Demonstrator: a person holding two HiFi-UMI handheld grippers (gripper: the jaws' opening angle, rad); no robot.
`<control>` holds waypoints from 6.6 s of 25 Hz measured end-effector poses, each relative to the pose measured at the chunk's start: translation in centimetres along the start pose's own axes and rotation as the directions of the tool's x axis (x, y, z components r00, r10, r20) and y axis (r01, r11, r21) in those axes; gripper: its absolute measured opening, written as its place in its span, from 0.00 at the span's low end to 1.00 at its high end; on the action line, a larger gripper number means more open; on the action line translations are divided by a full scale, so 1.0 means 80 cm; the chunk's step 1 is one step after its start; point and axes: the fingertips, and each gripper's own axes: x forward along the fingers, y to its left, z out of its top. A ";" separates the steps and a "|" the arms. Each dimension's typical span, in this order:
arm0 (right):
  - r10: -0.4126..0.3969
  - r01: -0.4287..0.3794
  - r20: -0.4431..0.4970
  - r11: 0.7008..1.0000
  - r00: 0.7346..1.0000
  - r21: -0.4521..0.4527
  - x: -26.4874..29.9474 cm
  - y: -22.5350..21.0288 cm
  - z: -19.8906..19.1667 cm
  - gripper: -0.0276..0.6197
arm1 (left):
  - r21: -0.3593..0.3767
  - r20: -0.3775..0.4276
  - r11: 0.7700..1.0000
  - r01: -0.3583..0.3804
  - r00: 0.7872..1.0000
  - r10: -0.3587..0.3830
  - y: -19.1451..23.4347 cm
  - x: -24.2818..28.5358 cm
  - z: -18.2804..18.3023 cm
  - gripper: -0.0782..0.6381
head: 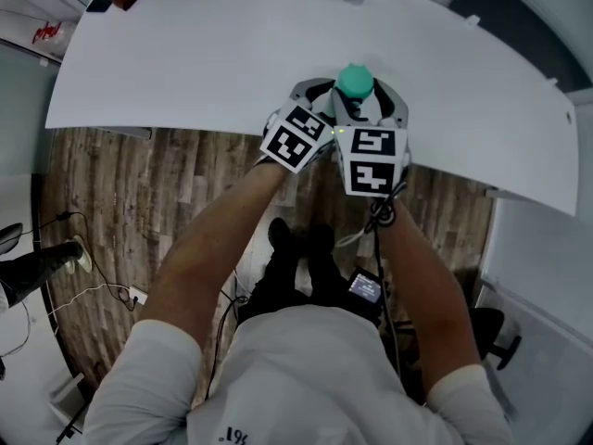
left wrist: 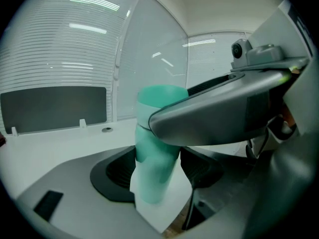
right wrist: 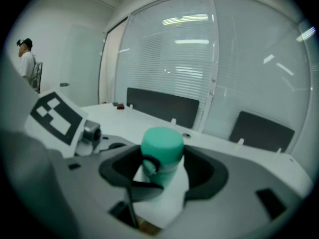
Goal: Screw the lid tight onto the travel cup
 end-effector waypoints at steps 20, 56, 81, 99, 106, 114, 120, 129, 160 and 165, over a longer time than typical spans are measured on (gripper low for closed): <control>0.088 -0.088 0.018 0.996 0.996 -0.004 -0.012 0.004 0.008 0.52 | 0.014 0.012 1.000 0.022 1.000 -0.022 -0.004 -0.027 0.016 0.54; 0.116 -0.108 0.169 0.993 0.979 -0.054 -0.124 -0.021 0.064 0.52 | -0.085 0.235 0.994 -0.071 0.968 0.089 -0.029 -0.168 0.112 0.54; 0.155 -0.173 0.294 0.984 0.943 0.038 -0.228 -0.039 0.101 0.21 | -0.138 0.436 0.990 0.000 0.898 0.061 -0.087 -0.269 0.190 0.52; 0.179 -0.207 0.305 0.976 0.935 0.062 -0.280 -0.044 0.082 0.12 | -0.180 0.482 0.983 0.038 0.874 0.055 -0.141 -0.314 0.191 0.32; 0.187 -0.222 0.298 0.971 0.936 0.086 -0.295 -0.043 0.062 0.11 | -0.220 0.483 0.974 0.045 0.873 0.069 -0.157 -0.324 0.176 0.28; 0.194 -0.237 0.289 0.964 0.938 0.121 -0.312 -0.050 0.038 0.10 | -0.261 0.472 0.964 0.043 0.877 0.088 -0.178 -0.328 0.158 0.25; 0.216 -0.255 0.275 0.960 0.937 0.116 -0.318 -0.052 0.025 0.09 | -0.280 0.459 0.959 0.030 0.882 0.106 -0.194 -0.327 0.150 0.24; 0.266 -0.300 0.245 0.947 0.932 0.116 -0.325 -0.061 -0.011 0.09 | -0.327 0.419 0.945 -0.022 0.893 0.166 -0.225 -0.321 0.122 0.24; 0.160 -0.201 0.233 0.966 0.959 0.163 -0.348 0.005 -0.011 0.08 | -0.319 0.357 0.945 0.070 0.933 0.052 -0.203 -0.375 0.079 0.24; 0.139 -0.177 0.226 0.972 0.964 0.156 -0.351 0.011 -0.016 0.08 | -0.318 0.356 0.943 0.094 0.934 0.027 -0.203 -0.376 0.069 0.24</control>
